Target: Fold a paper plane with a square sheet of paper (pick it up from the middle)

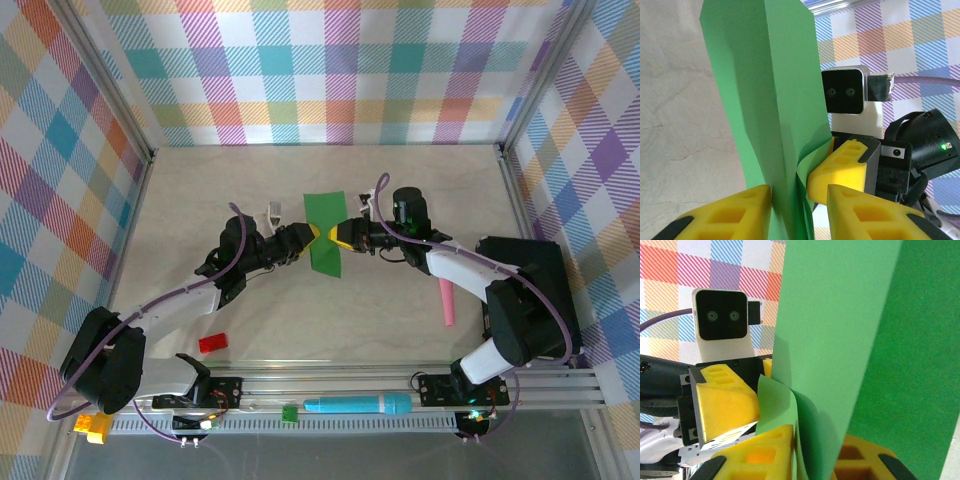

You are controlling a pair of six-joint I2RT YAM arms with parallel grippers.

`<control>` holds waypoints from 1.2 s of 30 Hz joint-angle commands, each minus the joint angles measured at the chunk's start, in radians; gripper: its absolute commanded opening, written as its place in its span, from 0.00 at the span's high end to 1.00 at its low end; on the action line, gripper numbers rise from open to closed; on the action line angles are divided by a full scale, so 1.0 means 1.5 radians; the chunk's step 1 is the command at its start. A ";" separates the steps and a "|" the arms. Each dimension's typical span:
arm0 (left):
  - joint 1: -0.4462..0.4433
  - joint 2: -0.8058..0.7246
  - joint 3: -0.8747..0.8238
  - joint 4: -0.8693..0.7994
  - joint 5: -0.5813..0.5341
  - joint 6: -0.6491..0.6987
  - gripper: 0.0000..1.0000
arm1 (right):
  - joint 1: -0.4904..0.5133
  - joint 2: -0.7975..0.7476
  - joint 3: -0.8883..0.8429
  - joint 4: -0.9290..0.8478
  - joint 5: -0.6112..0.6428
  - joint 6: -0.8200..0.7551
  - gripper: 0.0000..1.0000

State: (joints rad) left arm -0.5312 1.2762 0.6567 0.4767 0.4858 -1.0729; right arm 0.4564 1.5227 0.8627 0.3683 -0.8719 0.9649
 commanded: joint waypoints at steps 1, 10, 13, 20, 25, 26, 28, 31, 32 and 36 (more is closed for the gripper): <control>0.010 0.004 -0.006 0.013 0.006 0.017 0.69 | -0.005 0.012 0.010 0.001 -0.001 0.001 0.84; 0.013 0.005 -0.005 -0.011 -0.006 0.031 0.82 | -0.006 0.004 0.009 -0.047 0.019 -0.032 0.76; 0.017 0.000 -0.003 -0.036 -0.016 0.045 0.84 | -0.009 -0.011 0.011 -0.110 0.057 -0.066 0.62; 0.030 -0.018 0.069 -0.322 -0.100 0.184 0.87 | -0.043 -0.052 0.016 -0.276 0.186 -0.132 0.42; 0.029 -0.010 0.191 -0.624 -0.275 0.332 0.89 | -0.049 -0.087 0.019 -0.370 0.296 -0.175 0.41; 0.028 -0.004 0.212 -0.669 -0.316 0.351 0.89 | -0.050 -0.093 0.018 -0.384 0.317 -0.178 0.40; 0.020 0.010 0.251 -0.735 -0.389 0.379 0.90 | -0.051 -0.103 0.017 -0.405 0.357 -0.181 0.40; -0.003 0.048 0.308 -0.814 -0.500 0.408 0.90 | -0.053 -0.117 0.013 -0.432 0.414 -0.177 0.40; -0.013 0.065 0.327 -0.839 -0.540 0.414 0.90 | -0.053 -0.122 0.011 -0.441 0.435 -0.174 0.40; -0.047 0.147 0.400 -0.920 -0.662 0.425 0.90 | -0.055 -0.133 0.010 -0.475 0.495 -0.167 0.41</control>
State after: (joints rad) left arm -0.5705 1.4300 1.1995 -0.7078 -0.2905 -0.4961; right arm 0.3798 1.3483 0.8661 -0.2668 -0.2398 0.7238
